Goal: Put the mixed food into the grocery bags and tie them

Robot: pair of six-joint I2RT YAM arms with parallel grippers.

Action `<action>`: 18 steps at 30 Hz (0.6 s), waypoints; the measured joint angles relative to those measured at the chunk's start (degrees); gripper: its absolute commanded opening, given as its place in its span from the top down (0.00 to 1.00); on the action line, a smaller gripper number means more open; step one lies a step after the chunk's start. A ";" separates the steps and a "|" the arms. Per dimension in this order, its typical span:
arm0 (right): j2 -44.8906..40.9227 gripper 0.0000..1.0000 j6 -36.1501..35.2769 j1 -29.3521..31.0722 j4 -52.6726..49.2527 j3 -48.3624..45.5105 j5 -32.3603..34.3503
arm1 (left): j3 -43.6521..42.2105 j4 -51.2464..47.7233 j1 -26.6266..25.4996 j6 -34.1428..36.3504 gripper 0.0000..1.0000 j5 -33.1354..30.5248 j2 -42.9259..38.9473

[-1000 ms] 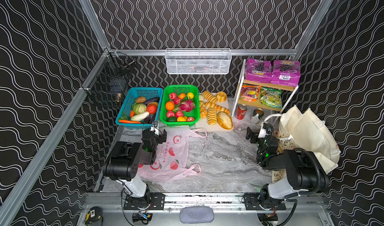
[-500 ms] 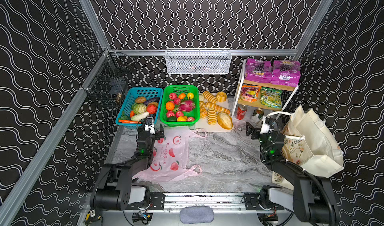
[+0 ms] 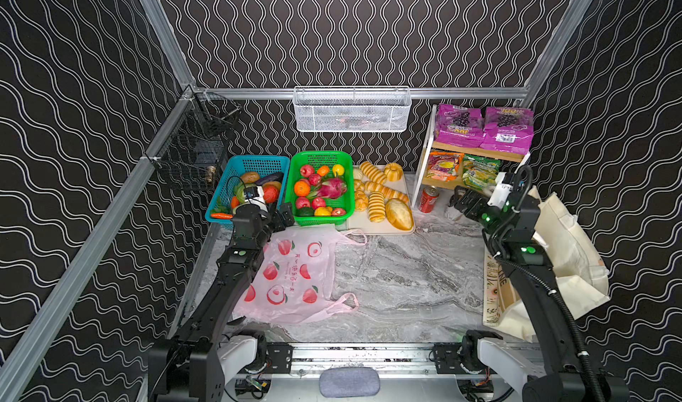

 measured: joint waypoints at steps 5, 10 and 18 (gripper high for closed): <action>3.52 0.00 1.09 -0.24 -14.75 12.39 16.46 | 0.98 2.58 -3.58 -6.19 0.01 14.97 3.74; 2.05 0.00 3.04 -0.24 -24.26 15.47 27.08 | 5.38 1.33 -15.32 -6.60 0.01 19.80 7.91; 0.04 0.00 8.83 -1.11 -34.71 16.85 42.07 | 4.11 -1.68 -28.94 -5.44 0.01 19.06 16.74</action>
